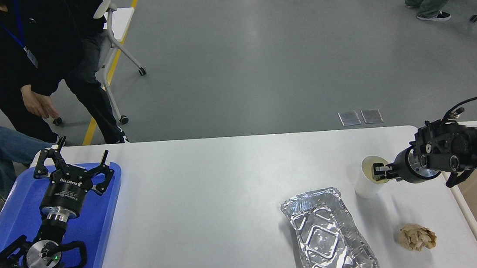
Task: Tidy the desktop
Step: 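Close the right gripper on the cup rim and lift it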
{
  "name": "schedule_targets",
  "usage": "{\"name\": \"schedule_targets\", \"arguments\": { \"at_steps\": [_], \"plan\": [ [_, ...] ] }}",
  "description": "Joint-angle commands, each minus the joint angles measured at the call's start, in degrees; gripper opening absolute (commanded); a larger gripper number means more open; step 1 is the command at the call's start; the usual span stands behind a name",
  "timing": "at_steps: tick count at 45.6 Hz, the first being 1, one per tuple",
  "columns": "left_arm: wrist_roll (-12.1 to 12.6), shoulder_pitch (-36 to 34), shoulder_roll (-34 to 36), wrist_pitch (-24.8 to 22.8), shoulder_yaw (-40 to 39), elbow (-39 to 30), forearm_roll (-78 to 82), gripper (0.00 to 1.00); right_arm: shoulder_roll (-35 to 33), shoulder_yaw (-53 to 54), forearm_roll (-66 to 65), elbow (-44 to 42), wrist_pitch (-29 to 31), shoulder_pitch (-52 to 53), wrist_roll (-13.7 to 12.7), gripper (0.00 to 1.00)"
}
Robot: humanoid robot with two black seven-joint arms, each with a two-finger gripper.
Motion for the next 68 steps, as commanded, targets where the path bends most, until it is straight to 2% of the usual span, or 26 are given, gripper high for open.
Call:
{"name": "schedule_targets", "arguments": {
  "at_steps": [1, 22, 43, 54, 68],
  "plan": [
    [0.0, 0.0, 0.0, 0.0, 0.0, 0.0, 0.0, 0.99, -0.7, 0.4, 0.0, 0.7, 0.2, 0.1, 0.0, 0.0],
    [0.1, 0.0, 0.0, 0.0, 0.0, 0.0, 0.0, 0.99, -3.4, 0.0, -0.3, 7.6, 0.5, 6.5, 0.0, 0.0],
    [0.1, 0.0, -0.1, 0.0, 0.0, 0.0, 0.0, 0.99, -12.5, -4.7, -6.8, 33.0, 1.1, 33.1, 0.1, 0.0],
    [0.1, 0.0, -0.1, 0.0, 0.0, 0.0, 0.0, 0.99, -13.8, -7.3, -7.5, 39.6, 8.7, 44.3, 0.0, 0.0],
    [0.1, 0.0, -0.1, 0.0, 0.0, 0.0, 0.0, 0.99, -15.7, -8.4, -8.4, 40.1, 23.5, 60.2, -0.1, 0.0]
  ]
}}
